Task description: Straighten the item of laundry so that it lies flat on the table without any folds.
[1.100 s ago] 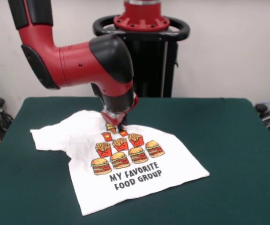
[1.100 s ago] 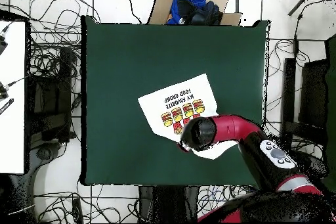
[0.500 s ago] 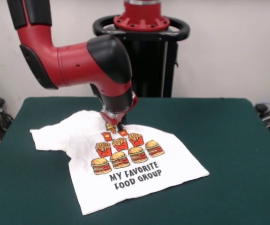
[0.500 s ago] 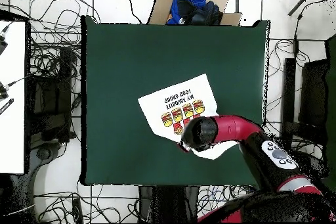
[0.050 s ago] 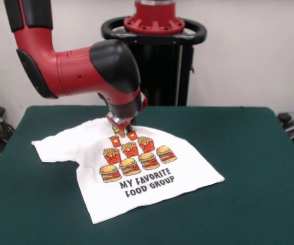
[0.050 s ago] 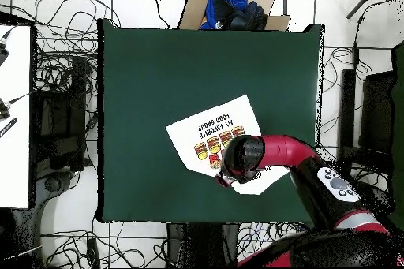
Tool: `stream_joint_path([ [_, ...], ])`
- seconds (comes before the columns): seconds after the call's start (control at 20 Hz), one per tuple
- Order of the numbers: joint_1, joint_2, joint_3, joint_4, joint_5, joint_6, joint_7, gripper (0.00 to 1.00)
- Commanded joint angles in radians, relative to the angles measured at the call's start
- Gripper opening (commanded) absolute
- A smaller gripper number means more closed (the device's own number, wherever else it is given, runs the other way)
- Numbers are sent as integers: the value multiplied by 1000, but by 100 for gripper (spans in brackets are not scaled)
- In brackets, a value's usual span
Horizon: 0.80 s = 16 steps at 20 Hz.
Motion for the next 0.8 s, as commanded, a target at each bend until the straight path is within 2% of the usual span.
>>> stream_joint_path([
  [0.05, -19, 99, 56, -83, 17, 97, -169, 0],
  [0.4, -4, 114, 49, -103, -1, 158, -178, 0],
  [0.65, -26, 99, 63, -97, -25, -11, -99, 0],
  [0.8, -33, 101, 67, -93, -19, -7, -100, 0],
])
